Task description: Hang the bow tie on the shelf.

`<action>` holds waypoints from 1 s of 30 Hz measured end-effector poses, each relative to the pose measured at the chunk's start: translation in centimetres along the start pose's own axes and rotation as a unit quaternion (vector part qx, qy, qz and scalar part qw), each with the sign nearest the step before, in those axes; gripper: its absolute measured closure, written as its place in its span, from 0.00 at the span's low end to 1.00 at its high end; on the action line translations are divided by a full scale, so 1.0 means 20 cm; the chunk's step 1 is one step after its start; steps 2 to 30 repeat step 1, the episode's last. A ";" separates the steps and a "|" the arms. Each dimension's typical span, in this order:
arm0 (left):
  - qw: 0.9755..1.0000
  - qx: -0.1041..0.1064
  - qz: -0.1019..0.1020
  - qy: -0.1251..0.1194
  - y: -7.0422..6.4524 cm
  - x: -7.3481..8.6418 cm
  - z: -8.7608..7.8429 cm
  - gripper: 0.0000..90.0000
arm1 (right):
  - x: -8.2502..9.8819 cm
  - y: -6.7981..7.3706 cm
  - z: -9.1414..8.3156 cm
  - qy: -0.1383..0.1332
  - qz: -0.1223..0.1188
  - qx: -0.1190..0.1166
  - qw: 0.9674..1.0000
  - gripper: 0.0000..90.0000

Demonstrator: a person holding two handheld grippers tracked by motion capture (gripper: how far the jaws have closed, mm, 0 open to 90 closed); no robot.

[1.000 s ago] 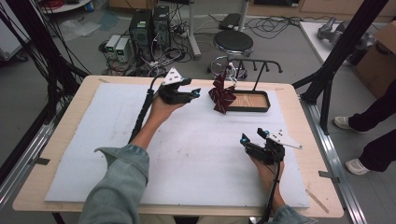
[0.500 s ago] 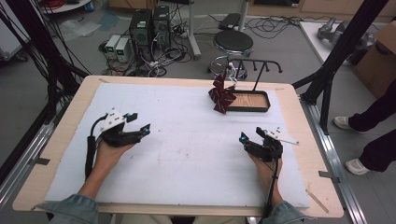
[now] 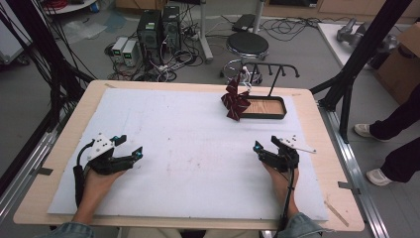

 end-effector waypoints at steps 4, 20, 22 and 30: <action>1.000 0.000 -0.003 0.002 0.00 0.00 0.00 0.27 | 0.00 0.00 0.00 0.002 0.002 -0.001 1.000 0.30; 1.000 0.000 -0.003 0.002 0.00 0.00 0.00 0.27 | 0.00 0.00 0.00 0.002 0.002 -0.001 1.000 0.30; 1.000 0.000 -0.003 0.002 0.00 0.00 0.00 0.27 | 0.00 0.00 0.00 0.002 0.002 -0.001 1.000 0.30; 1.000 0.000 -0.003 0.002 0.00 0.00 0.00 0.27 | 0.00 0.00 0.00 0.002 0.002 -0.001 1.000 0.30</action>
Point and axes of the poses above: each handheld gripper's, and its own axes: z roughly forward along the jaws, x roughly out of its underside, y roughly to its left, the point moved 9 cm from there along z, roughly forward along the jaws, and after that the axes turned 11 degrees about x, right-handed, at the moved point
